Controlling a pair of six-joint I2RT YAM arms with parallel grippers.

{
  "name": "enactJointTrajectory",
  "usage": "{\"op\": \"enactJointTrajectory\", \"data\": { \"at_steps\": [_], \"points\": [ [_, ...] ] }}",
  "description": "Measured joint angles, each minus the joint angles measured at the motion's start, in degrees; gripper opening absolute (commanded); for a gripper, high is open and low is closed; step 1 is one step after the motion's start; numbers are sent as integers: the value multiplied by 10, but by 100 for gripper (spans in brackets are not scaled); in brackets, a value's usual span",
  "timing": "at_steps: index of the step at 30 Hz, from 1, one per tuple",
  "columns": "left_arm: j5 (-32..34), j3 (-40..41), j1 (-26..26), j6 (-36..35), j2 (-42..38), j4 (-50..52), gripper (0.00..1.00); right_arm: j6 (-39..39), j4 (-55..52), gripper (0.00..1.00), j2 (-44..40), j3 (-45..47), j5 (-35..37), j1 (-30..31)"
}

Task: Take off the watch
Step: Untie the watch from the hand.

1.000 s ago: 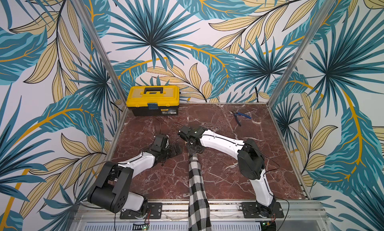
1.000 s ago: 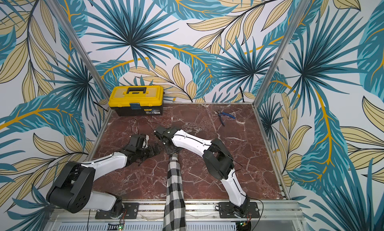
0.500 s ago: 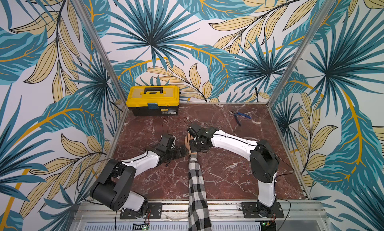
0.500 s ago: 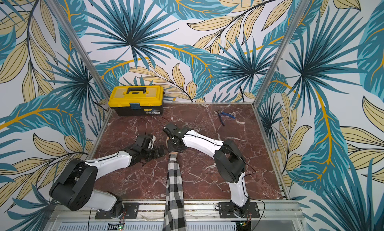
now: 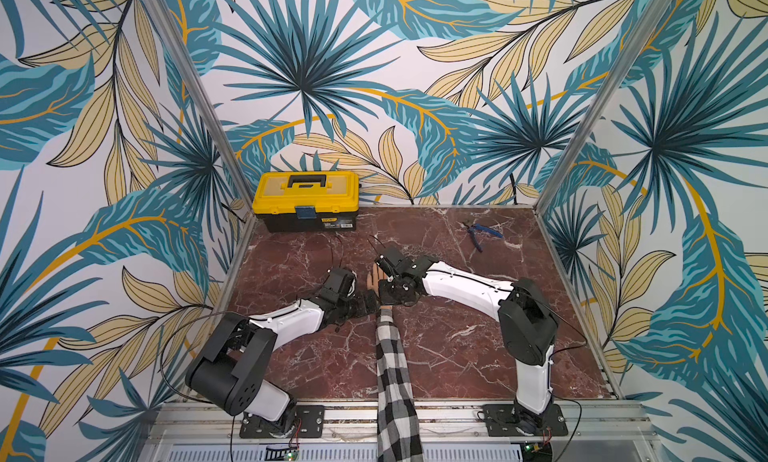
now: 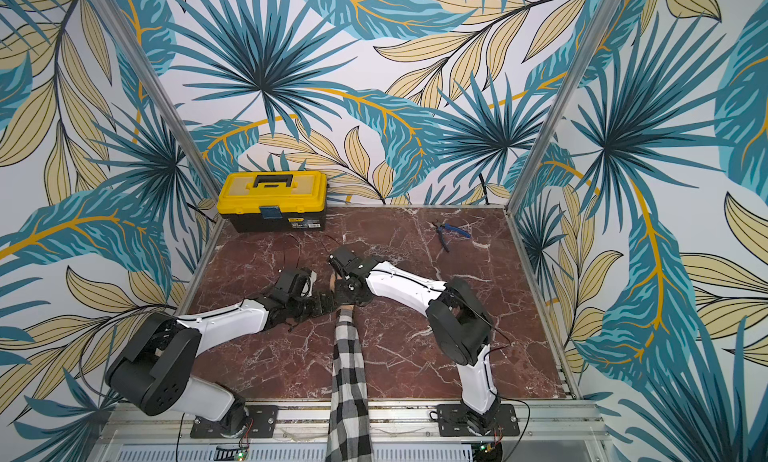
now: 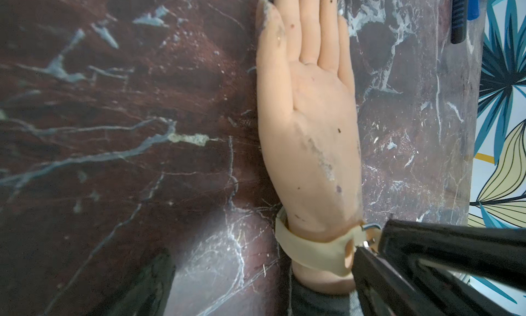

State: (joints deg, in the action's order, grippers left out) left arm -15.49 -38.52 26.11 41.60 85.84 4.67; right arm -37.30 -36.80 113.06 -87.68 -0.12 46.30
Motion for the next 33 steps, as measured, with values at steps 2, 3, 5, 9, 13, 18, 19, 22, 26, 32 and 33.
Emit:
{"op": "enactJointTrajectory", "data": {
  "at_steps": [2, 3, 5, 9, 13, 18, 19, 22, 26, 32, 33],
  "points": [
    [1, 0, 1, 0, 0, -1, 100, 0, 1, 0, 0, 1, 0, -2],
    [1, 0, 1, 0, 0, -1, 99, 0, 2, 0, 0, 1, -2, -3],
    [3, 0, 1, 2, 1, -1, 95, 0, 2, 0, 0, 2, -4, -9],
    [3, 1, 1, 2, 3, -2, 90, 0, 4, 0, 0, 6, -9, -21],
    [4, 3, 1, 2, 5, -5, 90, 0, 6, 0, 0, 8, -17, -26],
    [-2, -5, 2, 3, 20, -21, 91, -3, 21, 0, -6, 20, -32, -30],
    [-2, -7, 2, 3, 23, -23, 91, -4, 23, 0, -8, 22, -34, -30],
    [-2, -14, 6, 3, 29, -24, 92, -7, 29, 0, -10, 26, -45, -32],
    [-2, -18, 7, 4, 33, -23, 91, -9, 36, 0, -10, 28, -51, -32],
    [-2, -14, 7, 4, 33, -25, 82, -9, 38, 0, -10, 29, -51, -33],
    [-2, -13, 7, 4, 33, -26, 80, -9, 39, 0, -10, 29, -52, -33]
  ]
}}
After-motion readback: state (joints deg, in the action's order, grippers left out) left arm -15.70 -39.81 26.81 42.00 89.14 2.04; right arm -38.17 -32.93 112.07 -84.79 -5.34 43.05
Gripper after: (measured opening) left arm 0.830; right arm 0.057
